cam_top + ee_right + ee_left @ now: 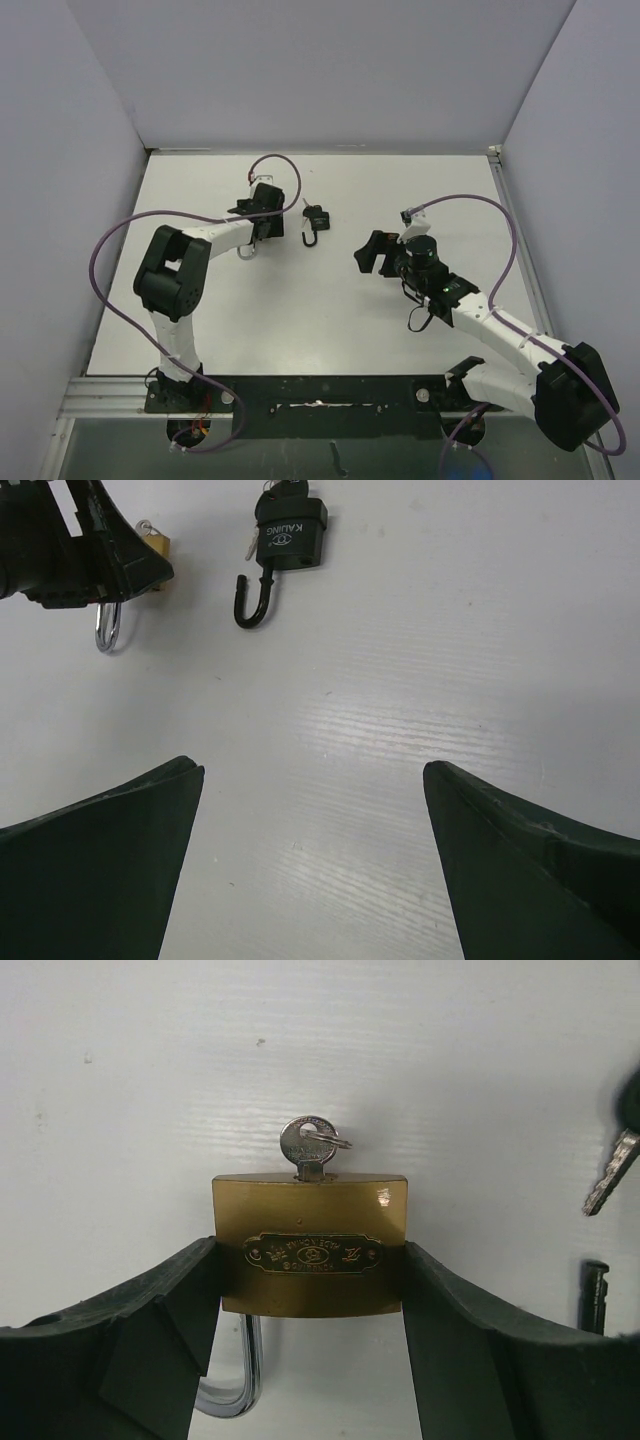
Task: Unlock with the key
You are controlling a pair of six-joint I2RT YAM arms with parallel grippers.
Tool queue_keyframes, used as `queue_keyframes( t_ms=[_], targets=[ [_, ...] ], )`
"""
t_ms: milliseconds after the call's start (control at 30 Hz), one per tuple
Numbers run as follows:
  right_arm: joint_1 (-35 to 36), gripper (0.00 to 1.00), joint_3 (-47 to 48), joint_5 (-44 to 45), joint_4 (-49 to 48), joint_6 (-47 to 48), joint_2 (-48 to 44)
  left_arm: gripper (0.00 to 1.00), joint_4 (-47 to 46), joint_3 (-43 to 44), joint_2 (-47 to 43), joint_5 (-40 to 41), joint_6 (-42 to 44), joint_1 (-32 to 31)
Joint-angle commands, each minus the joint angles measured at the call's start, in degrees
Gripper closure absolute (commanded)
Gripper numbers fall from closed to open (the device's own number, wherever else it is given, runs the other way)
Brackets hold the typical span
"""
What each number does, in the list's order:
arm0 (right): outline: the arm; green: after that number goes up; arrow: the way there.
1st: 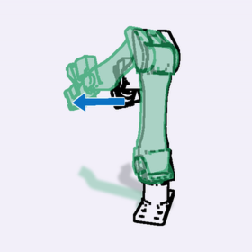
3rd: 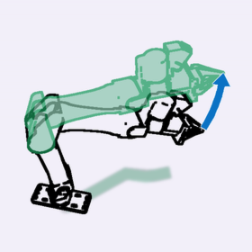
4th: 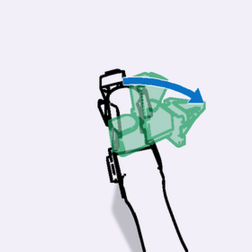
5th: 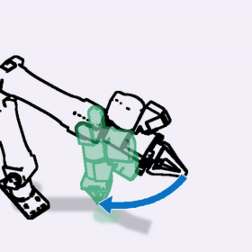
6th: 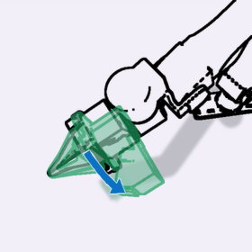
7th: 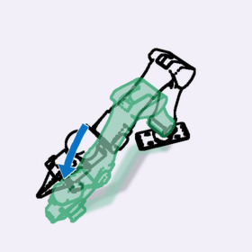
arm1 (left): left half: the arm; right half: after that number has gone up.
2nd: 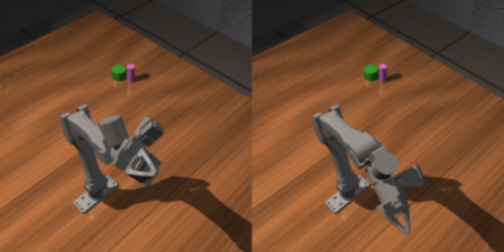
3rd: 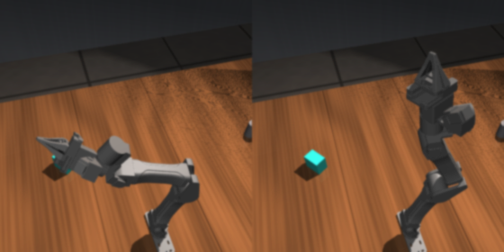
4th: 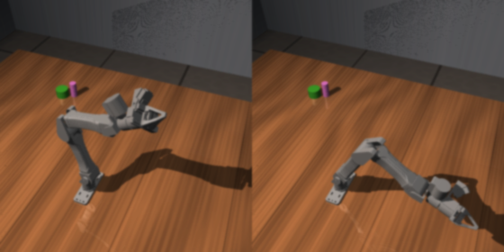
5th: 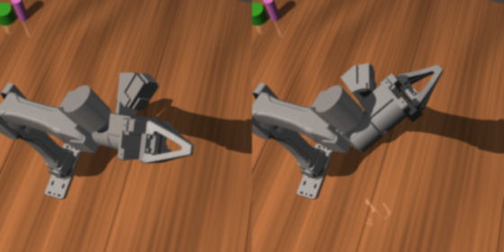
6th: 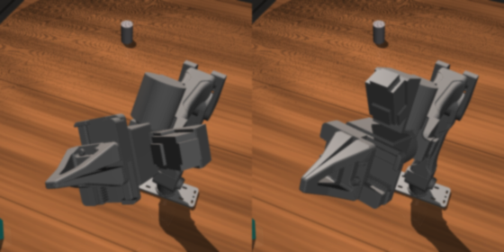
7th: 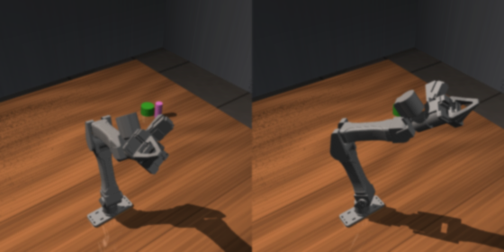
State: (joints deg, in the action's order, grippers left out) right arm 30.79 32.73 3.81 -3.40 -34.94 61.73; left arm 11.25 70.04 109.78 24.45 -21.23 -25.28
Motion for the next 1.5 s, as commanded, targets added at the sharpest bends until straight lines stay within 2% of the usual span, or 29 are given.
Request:
queue_keyframes(
  t_ms=[0,333,367,433,500,533,733,867,1000,1133,1233,1333,1467],
  targets=[
    [-0.4,0.02,-0.7,-1.0,-3.6,0.3,0.6,1.0,-7.5,6.2,2.0,-3.4,0.5,0.9],
    [-0.7,0.02,-0.6,-1.7,-3.6,0.0,0.7,1.0,-1.9,15.4,9.1,-3.4,-1.2,1.0],
    [-0.6,0.02,-0.6,-1.7,-3.5,0.1,0.7,0.96,-1.6,16.0,9.5,-3.8,-1.3,1.0],
    [-0.7,0.02,-0.6,-1.7,-3.3,0.1,0.7,0.78,-1.3,16.6,10.1,-4.9,-1.1,1.0],
    [-0.7,0.02,-0.4,-1.8,-3.2,0.2,0.7,0.48,-1.3,16.7,10.1,-5.6,-1.0,1.0],
    [-0.7,0.02,-0.4,-1.8,-3.1,0.2,0.7,0.39,-1.4,16.4,10.0,-5.8,-1.0,0.9],
    [-0.7,0.02,0.2,-2.4,-3.0,0.1,1.1,0.04,-0.7,16.1,9.1,-5.4,-0.8,1.0],
    [-0.7,0.02,0.5,-2.5,-2.6,0.0,1.2,0.02,0.3,15.4,6.2,-4.8,-0.8,1.0],
    [-0.7,0.02,1.2,-1.4,-0.5,0.3,0.7,0.02,-1.3,10.9,-3.3,-3.5,-1.6,0.8],
    [-0.6,0.02,3.2,1.0,3.8,0.7,0.8,0.02,-5.8,1.5,-18.0,-5.2,-3.6,0.3],
    [-0.6,0.02,4.0,4.2,6.1,-0.1,0.8,0.02,-11.1,-8.8,-29.9,-9.6,-3.4,-0.2],
    [-0.5,0.02,4.3,8.9,8.5,-2.5,0.4,0.02,-15.2,-20.9,-41.6,-10.4,-3.6,-0.3],
    [0.0,0.02,4.6,15.4,12.6,-5.9,-0.4,0.02,-13.4,-29.0,-55.5,-8.7,-2.9,-0.1]
  ],
)
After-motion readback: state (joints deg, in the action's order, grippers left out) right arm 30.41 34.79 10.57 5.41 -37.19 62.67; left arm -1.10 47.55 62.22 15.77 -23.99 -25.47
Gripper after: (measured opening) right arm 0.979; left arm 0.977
